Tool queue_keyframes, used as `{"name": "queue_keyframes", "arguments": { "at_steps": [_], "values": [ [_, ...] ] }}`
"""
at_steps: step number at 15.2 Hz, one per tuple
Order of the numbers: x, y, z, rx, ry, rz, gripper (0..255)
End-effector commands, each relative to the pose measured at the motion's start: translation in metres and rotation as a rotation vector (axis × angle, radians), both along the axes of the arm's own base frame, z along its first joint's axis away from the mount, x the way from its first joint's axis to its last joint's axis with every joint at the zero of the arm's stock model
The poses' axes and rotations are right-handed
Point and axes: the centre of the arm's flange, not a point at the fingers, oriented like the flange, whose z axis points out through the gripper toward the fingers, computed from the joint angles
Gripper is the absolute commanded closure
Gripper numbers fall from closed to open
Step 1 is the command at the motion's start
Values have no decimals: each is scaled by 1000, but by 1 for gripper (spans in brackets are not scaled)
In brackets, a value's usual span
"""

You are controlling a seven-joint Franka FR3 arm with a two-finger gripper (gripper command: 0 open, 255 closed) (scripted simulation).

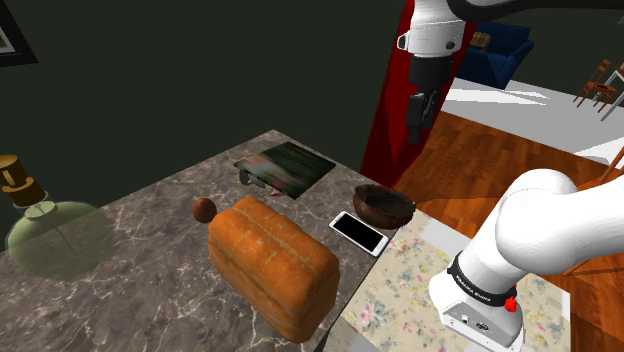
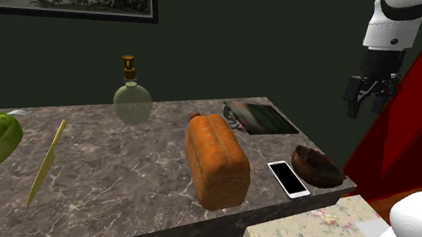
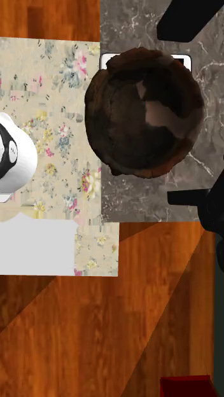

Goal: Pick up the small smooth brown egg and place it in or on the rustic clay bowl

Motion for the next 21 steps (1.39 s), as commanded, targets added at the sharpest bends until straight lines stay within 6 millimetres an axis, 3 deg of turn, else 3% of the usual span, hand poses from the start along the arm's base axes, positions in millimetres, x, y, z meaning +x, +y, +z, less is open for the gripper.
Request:
{"name": "queue_keyframes", "arguments": {
  "at_steps": [1,21],
  "values": [
    [0,0,0,0,0,0,0],
    [149,182,-95,36,-60,-35,0]
  ]
}}
